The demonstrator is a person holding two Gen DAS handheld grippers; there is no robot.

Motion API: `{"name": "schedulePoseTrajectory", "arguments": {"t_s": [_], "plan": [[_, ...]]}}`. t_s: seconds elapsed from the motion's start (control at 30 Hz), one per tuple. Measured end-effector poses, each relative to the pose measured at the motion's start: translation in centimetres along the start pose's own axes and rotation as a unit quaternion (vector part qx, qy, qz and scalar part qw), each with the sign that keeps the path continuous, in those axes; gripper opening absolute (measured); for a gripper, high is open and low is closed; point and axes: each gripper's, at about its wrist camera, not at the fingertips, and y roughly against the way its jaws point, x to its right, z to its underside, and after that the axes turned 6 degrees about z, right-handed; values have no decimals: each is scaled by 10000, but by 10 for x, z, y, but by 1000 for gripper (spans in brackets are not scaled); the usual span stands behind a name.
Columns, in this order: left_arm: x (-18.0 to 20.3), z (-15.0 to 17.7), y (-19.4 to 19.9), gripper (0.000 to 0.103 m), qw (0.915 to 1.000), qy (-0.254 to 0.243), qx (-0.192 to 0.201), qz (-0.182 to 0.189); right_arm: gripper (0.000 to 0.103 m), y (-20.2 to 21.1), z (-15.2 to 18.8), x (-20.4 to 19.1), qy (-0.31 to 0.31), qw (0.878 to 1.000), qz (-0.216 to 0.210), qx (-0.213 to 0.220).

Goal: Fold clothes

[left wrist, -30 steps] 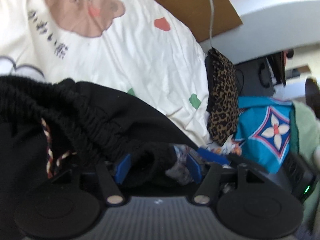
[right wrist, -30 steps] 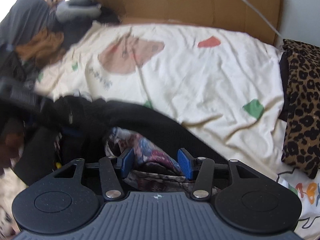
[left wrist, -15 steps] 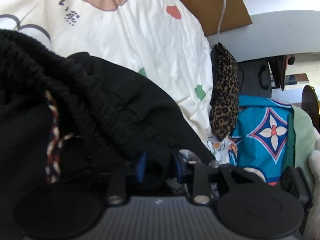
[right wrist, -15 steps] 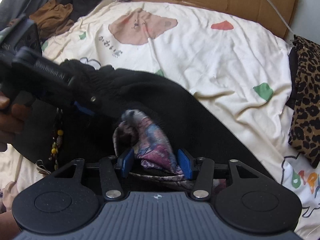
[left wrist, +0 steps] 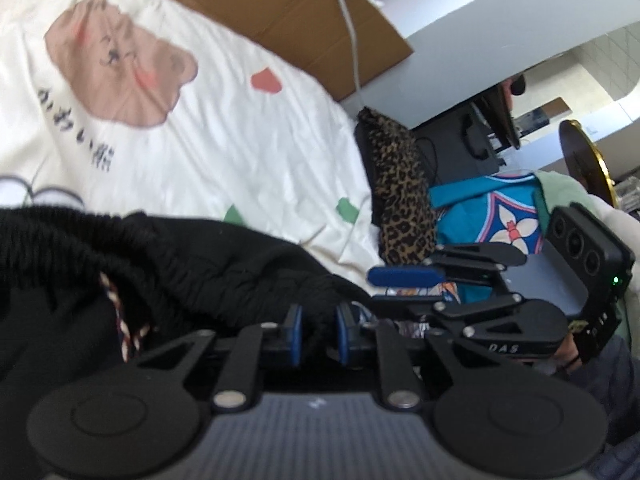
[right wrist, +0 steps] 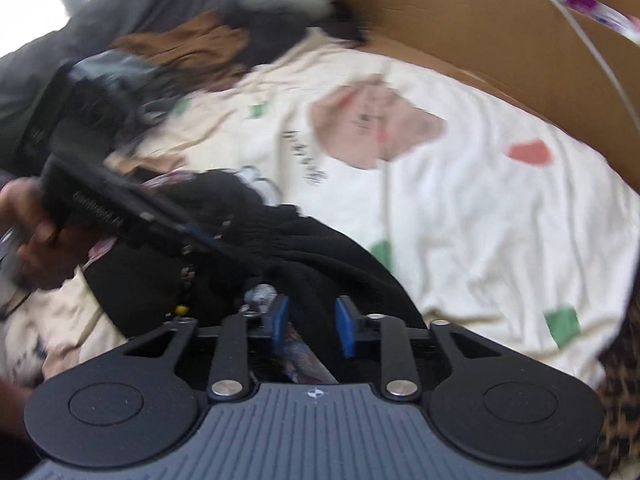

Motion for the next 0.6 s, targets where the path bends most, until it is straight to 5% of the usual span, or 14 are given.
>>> {"name": "schedulePoseTrajectory", "arguments": {"t_s": [0.37, 0.6], "plan": [[1, -5, 3, 17, 9996, -279, -40, 66, 27, 5, -5, 1, 270, 9987, -429, -56], [6, -7, 2, 17, 9991, -341, 7, 244, 28, -9, 0, -7, 646, 9972, -268, -254]]}}
